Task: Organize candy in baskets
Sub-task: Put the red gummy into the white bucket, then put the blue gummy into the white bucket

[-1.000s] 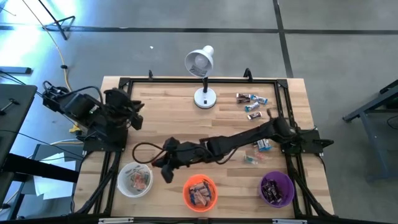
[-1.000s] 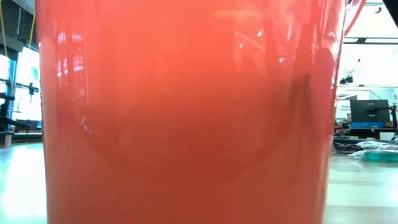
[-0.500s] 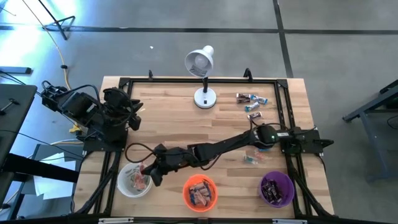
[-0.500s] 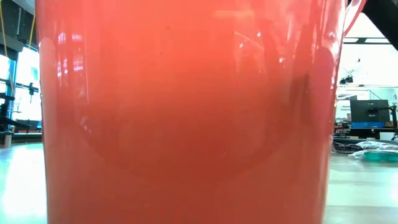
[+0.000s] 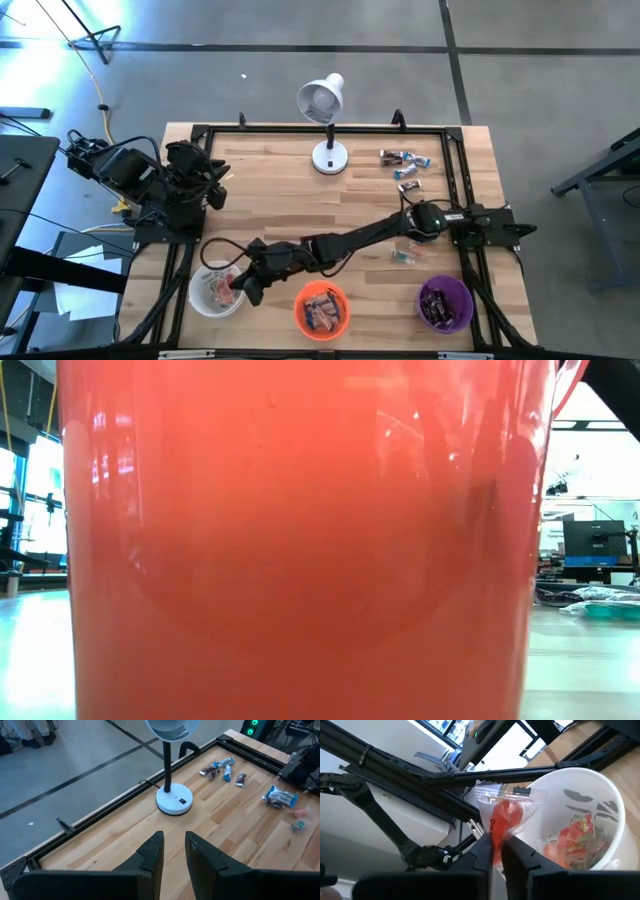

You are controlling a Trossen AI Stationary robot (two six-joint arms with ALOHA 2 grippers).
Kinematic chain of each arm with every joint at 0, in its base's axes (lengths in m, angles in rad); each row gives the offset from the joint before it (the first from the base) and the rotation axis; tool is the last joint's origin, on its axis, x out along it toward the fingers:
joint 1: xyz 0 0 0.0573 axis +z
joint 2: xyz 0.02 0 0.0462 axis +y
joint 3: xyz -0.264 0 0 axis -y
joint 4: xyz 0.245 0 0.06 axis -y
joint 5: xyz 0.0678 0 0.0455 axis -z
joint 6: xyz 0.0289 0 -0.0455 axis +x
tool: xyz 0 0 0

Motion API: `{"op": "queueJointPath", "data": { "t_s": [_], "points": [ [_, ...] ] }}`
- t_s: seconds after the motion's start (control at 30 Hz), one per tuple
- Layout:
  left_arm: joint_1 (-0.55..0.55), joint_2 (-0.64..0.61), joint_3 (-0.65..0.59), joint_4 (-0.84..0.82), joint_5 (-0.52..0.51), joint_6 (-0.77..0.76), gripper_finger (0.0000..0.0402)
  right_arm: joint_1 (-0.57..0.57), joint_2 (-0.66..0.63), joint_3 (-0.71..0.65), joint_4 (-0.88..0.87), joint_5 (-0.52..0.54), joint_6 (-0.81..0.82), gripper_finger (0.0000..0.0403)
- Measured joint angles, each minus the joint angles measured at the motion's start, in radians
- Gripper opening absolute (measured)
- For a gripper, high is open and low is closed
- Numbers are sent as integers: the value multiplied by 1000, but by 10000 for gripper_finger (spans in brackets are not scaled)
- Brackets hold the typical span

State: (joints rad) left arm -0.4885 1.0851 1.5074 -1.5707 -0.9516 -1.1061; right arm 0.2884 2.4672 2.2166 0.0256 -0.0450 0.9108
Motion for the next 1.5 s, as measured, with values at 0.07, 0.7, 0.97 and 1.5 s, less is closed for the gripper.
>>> {"op": "queueJointPath", "data": {
  "t_s": [0.07,0.7,0.97,1.5],
  "points": [
    [0,0,0,0,0,0,64,-3,4,0,6,8,-2,37],
    [0,0,0,0,-2,20,64,-38,53,0,83,-124,15,84],
    [0,0,0,0,-2,21,64,-48,53,0,85,-120,7,154],
    [-23,1,0,0,98,99,64,-81,-48,78,-632,-241,-106,117]
  ]
}}
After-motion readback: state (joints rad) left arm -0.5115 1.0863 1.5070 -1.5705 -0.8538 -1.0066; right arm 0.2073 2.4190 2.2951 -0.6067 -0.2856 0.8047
